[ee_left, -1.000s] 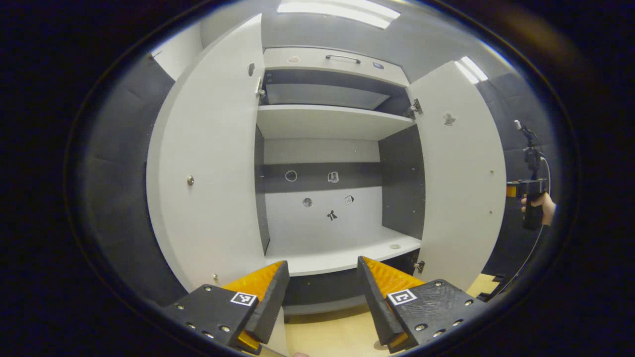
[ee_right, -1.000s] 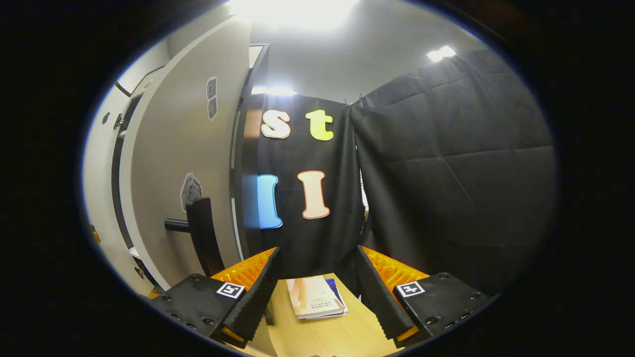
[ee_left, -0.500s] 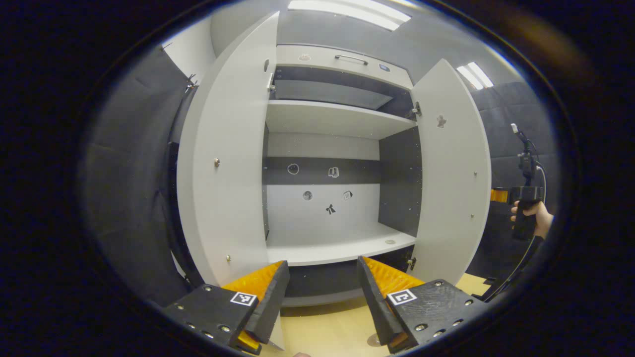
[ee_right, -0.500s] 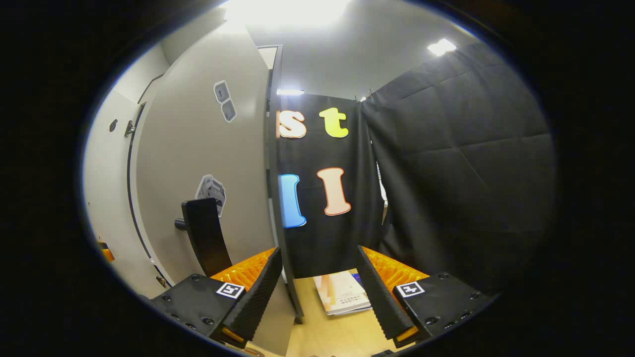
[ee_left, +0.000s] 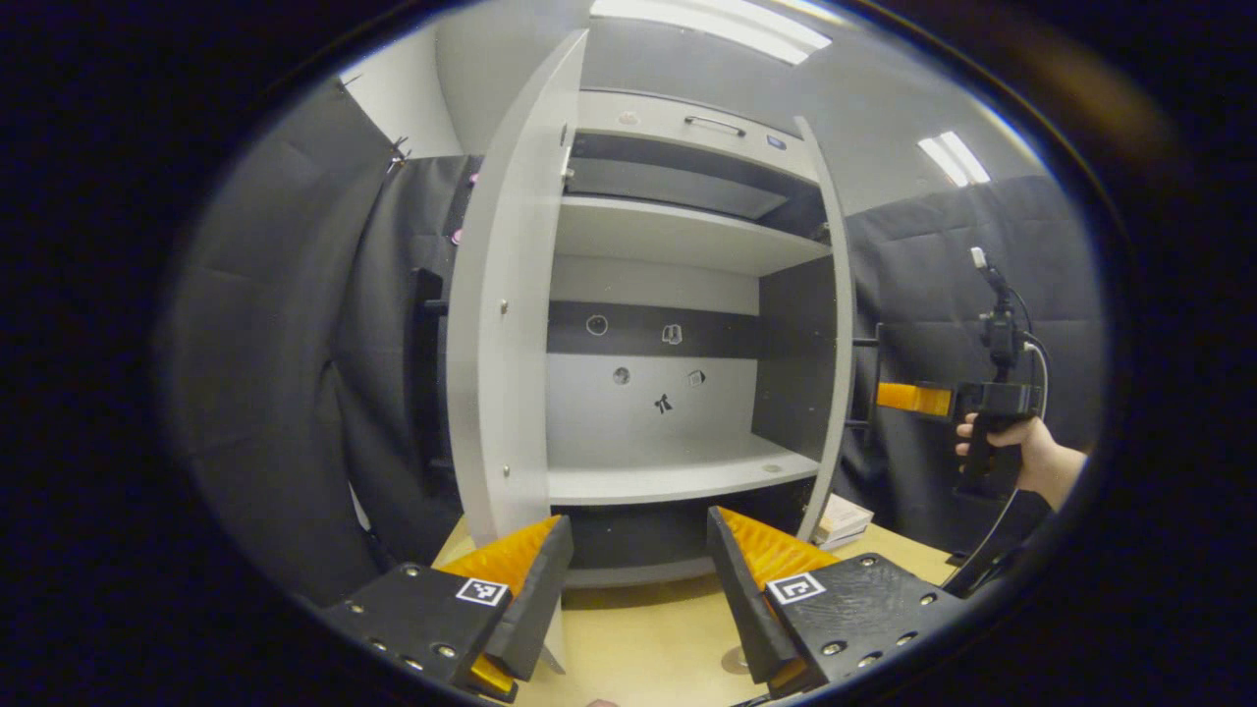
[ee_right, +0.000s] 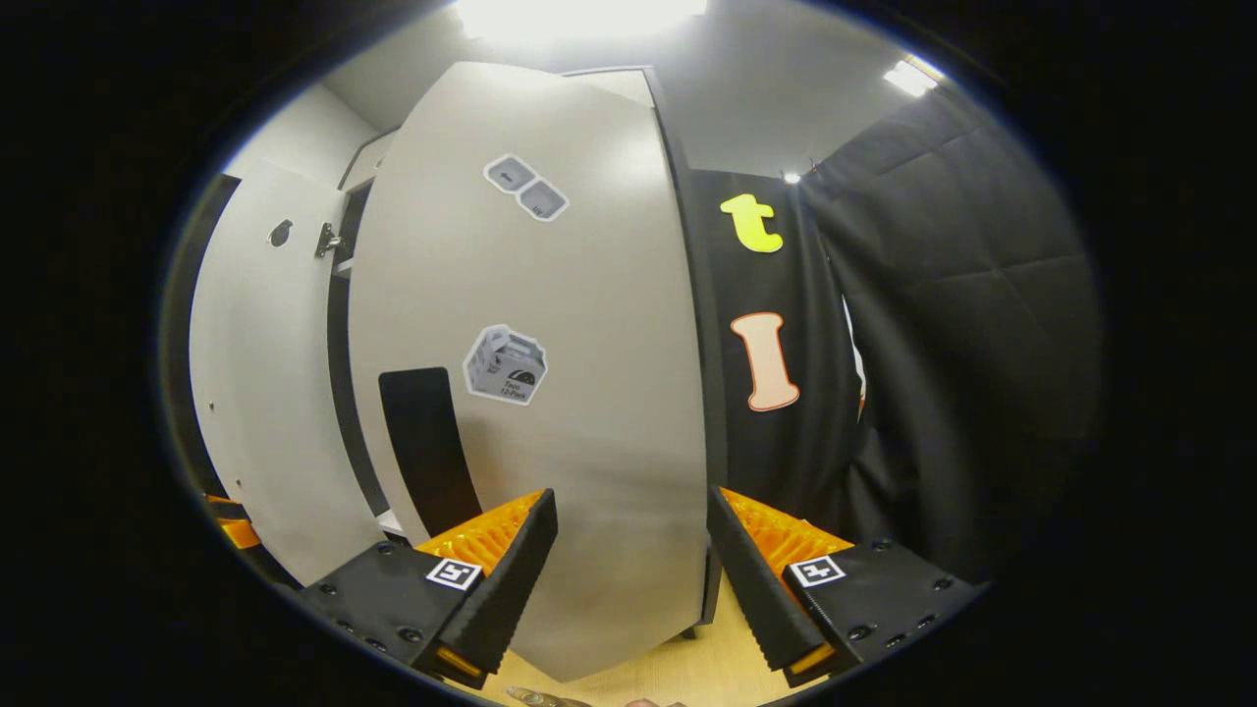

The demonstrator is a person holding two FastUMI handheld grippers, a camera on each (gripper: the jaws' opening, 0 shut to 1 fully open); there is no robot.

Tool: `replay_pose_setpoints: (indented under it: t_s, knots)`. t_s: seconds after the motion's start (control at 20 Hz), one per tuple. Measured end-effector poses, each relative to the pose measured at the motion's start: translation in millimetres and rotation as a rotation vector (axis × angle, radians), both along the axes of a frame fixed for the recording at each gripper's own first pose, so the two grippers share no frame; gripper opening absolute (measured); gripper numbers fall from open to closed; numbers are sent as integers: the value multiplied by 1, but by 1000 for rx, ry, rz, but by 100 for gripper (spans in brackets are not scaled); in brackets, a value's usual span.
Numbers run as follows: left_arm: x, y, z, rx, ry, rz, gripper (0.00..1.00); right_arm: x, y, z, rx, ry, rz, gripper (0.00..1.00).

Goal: Grasp the bottle in the cabinet with the left hand and place it on the coaster, then close the right door with the right hand and the left door with the left hand.

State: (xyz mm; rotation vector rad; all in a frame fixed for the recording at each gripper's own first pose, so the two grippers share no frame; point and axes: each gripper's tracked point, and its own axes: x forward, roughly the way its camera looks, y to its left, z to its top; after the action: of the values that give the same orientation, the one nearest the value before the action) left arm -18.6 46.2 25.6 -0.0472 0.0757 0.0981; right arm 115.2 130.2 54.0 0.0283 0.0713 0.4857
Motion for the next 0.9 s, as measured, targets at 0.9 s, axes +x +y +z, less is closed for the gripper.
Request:
replay_pose_setpoints:
  t_s: [0.9]
  knots:
    - [-38, 225, 65, -12, -115, 258, 80, -51, -46, -63, 46, 121, -149, 98]
